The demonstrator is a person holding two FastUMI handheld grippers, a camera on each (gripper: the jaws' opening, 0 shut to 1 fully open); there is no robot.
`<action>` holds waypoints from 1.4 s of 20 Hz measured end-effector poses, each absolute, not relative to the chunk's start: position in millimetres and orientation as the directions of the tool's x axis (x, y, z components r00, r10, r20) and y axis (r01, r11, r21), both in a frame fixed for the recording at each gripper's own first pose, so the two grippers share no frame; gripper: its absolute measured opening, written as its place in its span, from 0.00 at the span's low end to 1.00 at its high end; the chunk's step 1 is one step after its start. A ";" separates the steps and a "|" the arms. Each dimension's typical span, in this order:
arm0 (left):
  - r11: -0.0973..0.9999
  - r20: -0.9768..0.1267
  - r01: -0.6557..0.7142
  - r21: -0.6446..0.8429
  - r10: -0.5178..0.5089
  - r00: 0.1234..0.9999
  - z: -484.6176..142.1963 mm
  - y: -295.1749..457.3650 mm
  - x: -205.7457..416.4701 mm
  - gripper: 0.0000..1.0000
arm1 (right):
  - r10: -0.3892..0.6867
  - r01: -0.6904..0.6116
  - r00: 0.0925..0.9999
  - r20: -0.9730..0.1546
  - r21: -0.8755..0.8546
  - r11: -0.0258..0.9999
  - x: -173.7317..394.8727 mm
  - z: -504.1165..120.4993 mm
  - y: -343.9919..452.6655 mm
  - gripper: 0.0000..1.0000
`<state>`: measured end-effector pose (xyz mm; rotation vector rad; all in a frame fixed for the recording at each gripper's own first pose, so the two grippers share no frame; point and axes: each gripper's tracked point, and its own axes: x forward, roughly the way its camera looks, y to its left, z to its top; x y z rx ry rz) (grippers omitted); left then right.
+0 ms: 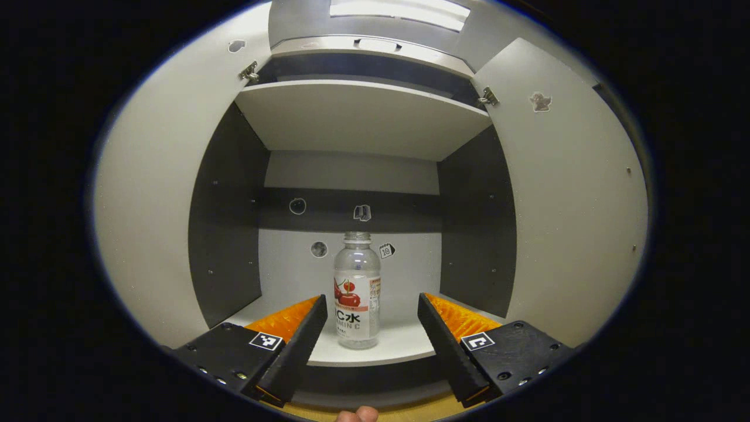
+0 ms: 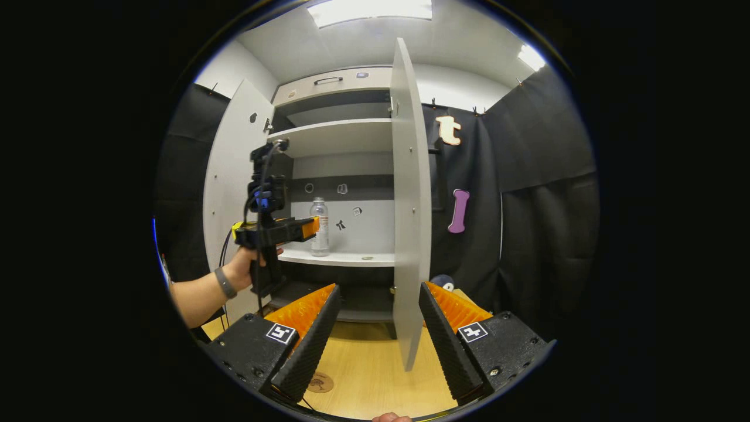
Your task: Grasp the bottle in the cabinet with the left hand and place it on the coaster, then close the right door with the right hand and the left door with the left hand.
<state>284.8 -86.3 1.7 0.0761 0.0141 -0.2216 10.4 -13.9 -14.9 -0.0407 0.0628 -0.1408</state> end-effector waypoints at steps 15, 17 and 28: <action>0.983 -0.043 0.171 0.060 -0.169 0.985 -18.3 -84.0 379.4 0.89 | -0.248 0.246 0.965 -0.085 -0.025 0.969 8.7 -24.9 -46.2 0.83; 0.982 -0.045 0.180 0.057 -0.178 0.983 -18.6 -84.9 378.5 0.79 | -0.252 0.250 0.964 -0.084 -0.029 0.968 9.4 -25.2 -48.9 0.83; 0.966 0.016 0.243 0.084 -0.245 0.969 -0.2 -91.1 302.4 0.76 | -0.180 0.178 0.981 -0.076 -0.033 0.983 13.9 -19.2 -34.7 0.83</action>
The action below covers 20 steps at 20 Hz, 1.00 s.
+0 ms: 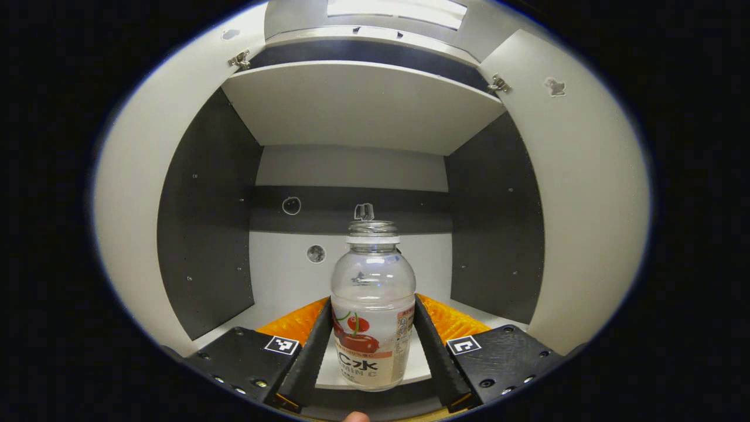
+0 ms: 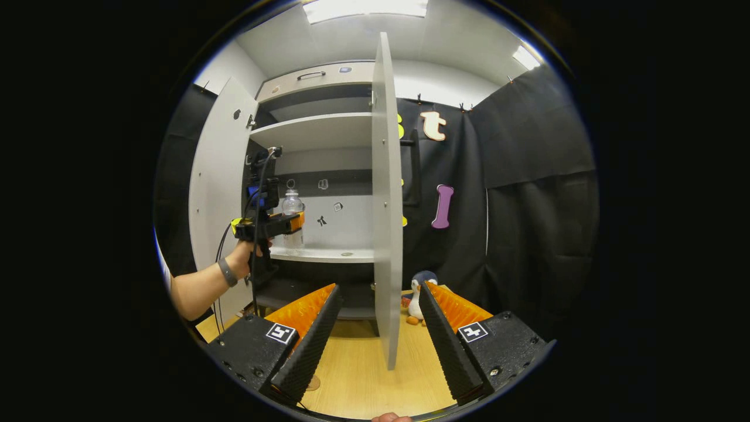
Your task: Grasp the bottle in the cabinet with the left hand and place it on the coaster, then close the right door with the right hand and the left door with the left hand.
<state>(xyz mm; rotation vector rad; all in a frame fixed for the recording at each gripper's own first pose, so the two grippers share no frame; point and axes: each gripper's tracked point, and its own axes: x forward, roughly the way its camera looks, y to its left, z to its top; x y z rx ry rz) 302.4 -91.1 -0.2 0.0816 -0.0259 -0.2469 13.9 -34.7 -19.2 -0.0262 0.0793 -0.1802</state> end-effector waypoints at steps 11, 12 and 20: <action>0.964 0.019 0.247 0.103 -0.250 0.968 -51.7 -97.5 166.5 0.77 | -0.074 0.074 0.996 -0.057 -0.011 0.997 -6.0 -0.7 -7.8 0.83; 0.963 0.017 0.246 0.110 -0.249 0.968 -65.8 -98.4 150.7 0.77 | -0.071 0.071 0.996 -0.059 -0.005 0.997 -9.0 1.3 -7.9 0.83; 0.957 -0.125 0.275 0.096 -0.262 0.957 -211.5 -105.7 43.6 0.76 | -0.116 0.114 0.990 -0.082 -0.035 0.993 -22.2 9.5 -25.1 0.83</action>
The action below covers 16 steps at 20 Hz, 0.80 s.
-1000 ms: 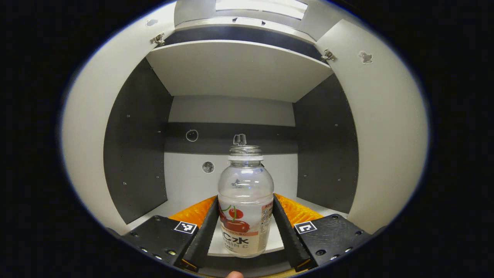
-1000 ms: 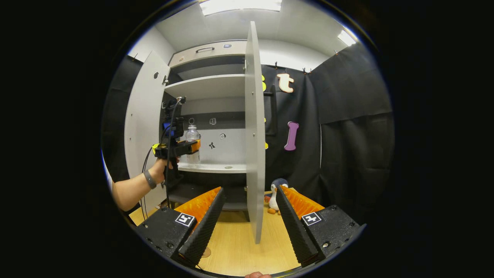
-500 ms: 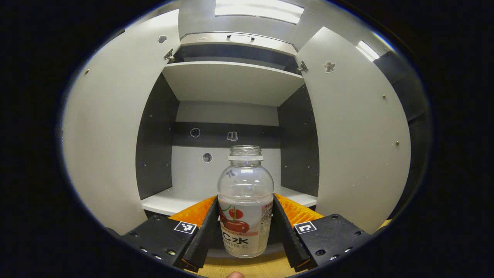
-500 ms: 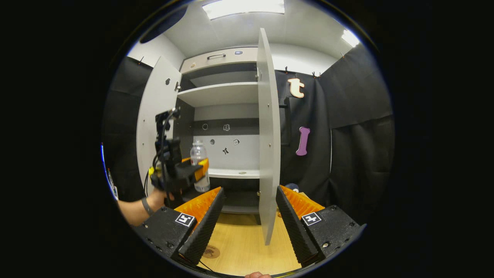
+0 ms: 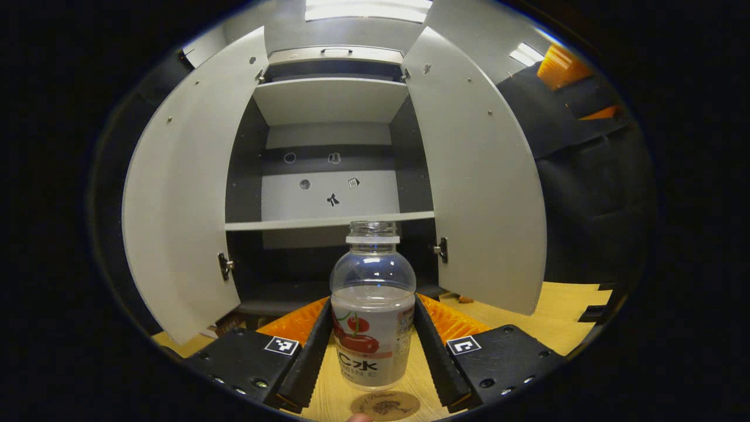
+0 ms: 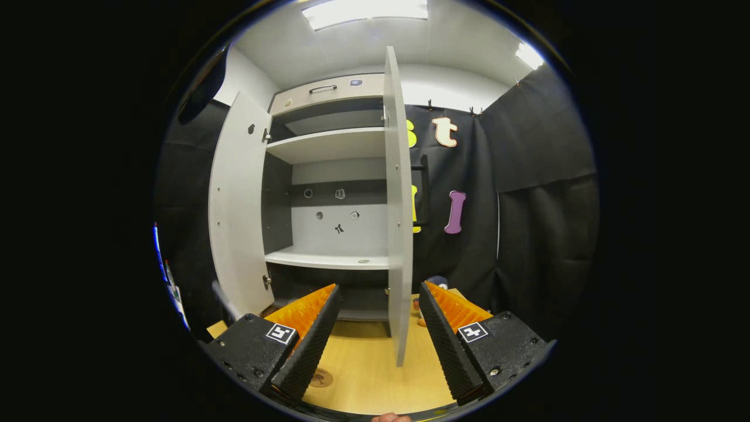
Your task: Grasp the bottle in the cabinet with the left hand and place it on the coaster, then close the right door with the right hand and the left door with the left hand.
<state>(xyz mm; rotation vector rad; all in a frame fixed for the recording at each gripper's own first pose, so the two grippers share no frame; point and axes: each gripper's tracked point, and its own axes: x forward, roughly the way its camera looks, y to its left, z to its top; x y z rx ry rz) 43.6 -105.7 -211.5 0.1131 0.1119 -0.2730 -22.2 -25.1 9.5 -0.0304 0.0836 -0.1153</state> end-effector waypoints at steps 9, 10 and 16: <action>0.982 -0.144 0.172 0.072 -0.161 0.976 -271.0 -90.6 13.5 0.76 | -0.149 0.143 0.976 -0.157 -0.051 0.988 -31.0 1.4 -35.9 0.83; 0.983 -0.150 0.169 0.070 -0.157 0.976 -275.8 -91.6 11.9 0.76 | -0.148 0.142 0.975 -0.164 -0.051 0.989 -31.1 0.9 -35.8 0.83; 0.988 -0.085 0.137 0.076 -0.130 0.988 -280.9 -93.3 9.2 0.77 | -0.121 0.113 0.971 -0.206 -0.050 0.992 -27.4 -9.6 -32.7 0.83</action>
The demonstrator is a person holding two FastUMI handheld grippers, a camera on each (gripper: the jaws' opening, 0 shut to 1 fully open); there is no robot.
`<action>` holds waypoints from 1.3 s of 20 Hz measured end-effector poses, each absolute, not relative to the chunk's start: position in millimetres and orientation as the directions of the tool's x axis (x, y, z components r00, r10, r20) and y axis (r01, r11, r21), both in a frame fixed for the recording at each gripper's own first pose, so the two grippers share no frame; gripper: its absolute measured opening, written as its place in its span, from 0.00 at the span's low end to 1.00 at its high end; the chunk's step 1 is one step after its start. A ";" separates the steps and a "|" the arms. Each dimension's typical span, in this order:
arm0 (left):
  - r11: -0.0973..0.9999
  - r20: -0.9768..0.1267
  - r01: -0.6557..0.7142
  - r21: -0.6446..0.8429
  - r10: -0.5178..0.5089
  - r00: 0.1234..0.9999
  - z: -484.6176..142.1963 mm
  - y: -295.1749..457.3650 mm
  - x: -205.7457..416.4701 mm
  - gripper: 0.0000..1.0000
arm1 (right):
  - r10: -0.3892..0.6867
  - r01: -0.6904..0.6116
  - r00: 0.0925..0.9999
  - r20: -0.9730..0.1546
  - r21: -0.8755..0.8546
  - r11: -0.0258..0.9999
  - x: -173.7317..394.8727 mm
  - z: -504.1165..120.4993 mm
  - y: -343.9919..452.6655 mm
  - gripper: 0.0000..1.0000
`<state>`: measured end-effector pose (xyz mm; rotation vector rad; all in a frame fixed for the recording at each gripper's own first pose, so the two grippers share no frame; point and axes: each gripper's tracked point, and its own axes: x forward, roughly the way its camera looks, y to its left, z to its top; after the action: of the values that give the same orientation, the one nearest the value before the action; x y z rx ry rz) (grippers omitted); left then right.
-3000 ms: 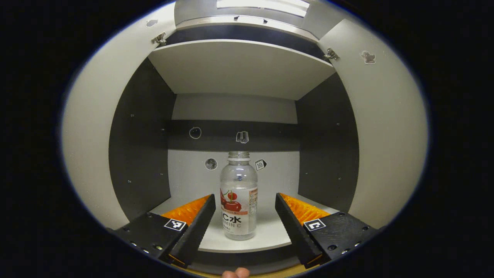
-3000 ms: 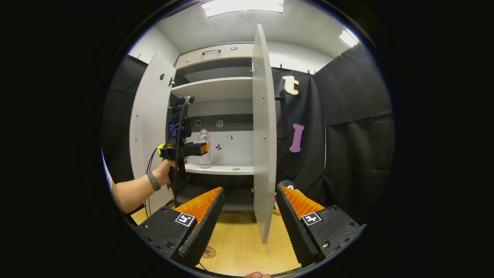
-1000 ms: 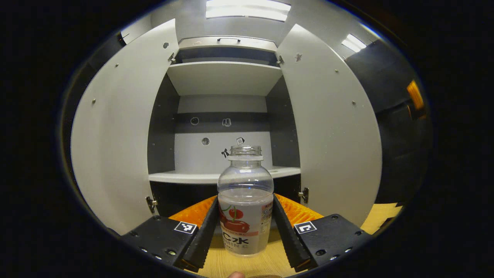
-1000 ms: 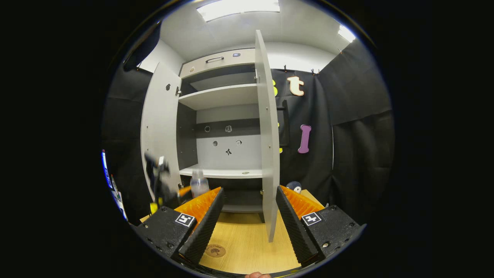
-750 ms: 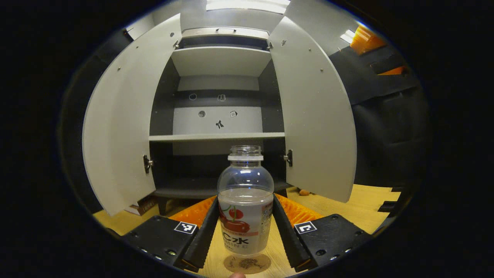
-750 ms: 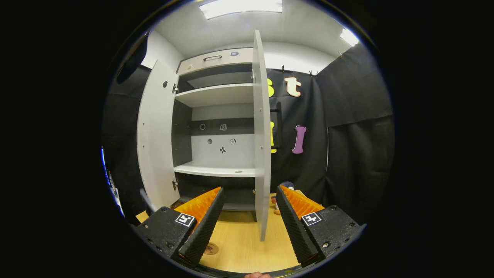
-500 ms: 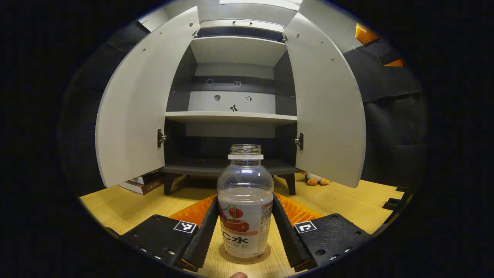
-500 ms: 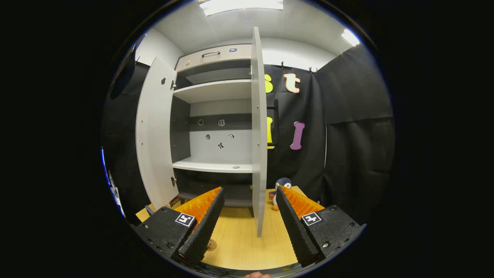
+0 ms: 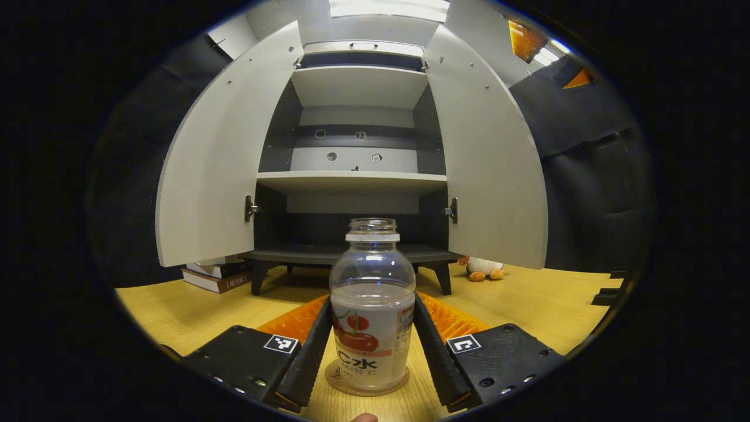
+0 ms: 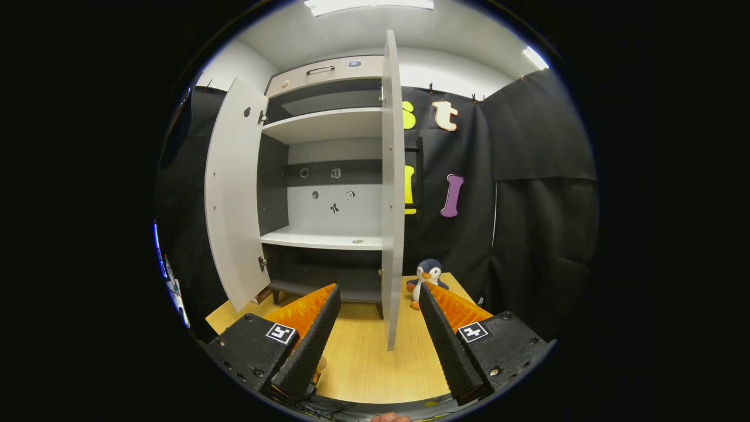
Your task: Grasp the bottle in the cabinet with the left hand and place it on the coaster, then close the right door with the right hand and the left door with the left hand.
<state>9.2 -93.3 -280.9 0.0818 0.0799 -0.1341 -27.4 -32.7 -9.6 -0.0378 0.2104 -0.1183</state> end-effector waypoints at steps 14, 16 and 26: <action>0.992 -0.068 0.109 0.056 -0.105 0.992 -237.1 -80.6 -3.3 0.94 | -0.053 0.054 0.978 -0.202 -0.002 0.999 -16.3 -16.1 -29.0 0.83; 0.991 -0.053 0.115 0.069 -0.111 0.992 -210.2 -78.7 -5.1 0.96 | -0.056 0.059 0.982 -0.181 0.011 0.998 -17.4 -14.2 -33.2 0.83; 0.973 -0.065 0.228 -0.047 -0.231 0.971 -75.6 -100.3 -8.7 0.94 | -0.093 0.092 0.995 0.030 0.034 0.995 -5.5 33.3 -68.0 0.83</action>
<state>-8.7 -100.3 -75.6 -0.0394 0.0701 -0.2315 -5.5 -68.0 33.3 0.0326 -0.0314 -0.0928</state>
